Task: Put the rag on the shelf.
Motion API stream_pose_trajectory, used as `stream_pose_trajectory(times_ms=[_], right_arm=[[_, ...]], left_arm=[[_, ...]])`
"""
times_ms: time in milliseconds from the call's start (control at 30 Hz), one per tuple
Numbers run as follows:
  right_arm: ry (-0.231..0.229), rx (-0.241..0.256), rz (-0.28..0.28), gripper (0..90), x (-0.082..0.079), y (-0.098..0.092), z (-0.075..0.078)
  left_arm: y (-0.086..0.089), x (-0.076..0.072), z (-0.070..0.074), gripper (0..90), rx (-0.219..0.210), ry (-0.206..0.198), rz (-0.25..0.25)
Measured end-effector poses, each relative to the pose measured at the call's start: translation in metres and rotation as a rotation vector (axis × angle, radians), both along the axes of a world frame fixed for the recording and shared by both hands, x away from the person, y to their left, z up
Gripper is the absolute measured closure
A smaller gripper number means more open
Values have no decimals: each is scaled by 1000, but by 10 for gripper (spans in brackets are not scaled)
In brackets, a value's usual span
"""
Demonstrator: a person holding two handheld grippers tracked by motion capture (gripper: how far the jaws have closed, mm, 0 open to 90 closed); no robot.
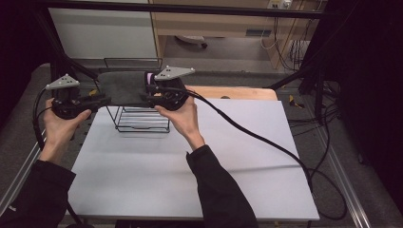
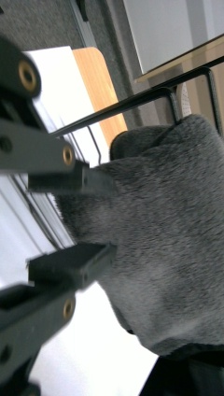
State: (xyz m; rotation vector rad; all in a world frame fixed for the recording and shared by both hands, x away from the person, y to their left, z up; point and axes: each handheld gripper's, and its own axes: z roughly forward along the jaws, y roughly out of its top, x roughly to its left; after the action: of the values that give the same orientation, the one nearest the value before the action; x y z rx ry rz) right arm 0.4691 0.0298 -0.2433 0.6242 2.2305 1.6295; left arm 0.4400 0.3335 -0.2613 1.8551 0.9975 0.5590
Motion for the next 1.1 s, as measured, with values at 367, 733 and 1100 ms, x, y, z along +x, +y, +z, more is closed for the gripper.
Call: stream_pose_trajectory(times_ms=[367,733,1100], right_arm=[[49,-34,-17,208,-12,-43,3],[71,-46,-72,81,-29,-101,-10],[118,6,-152,38,-48,-169,-41]], left_arm=[[-6,-20,-15,293,30,28,-4],[-22,-32,-35,98,18,33,-30],[-42,-44,-59,60,1,30,-76]])
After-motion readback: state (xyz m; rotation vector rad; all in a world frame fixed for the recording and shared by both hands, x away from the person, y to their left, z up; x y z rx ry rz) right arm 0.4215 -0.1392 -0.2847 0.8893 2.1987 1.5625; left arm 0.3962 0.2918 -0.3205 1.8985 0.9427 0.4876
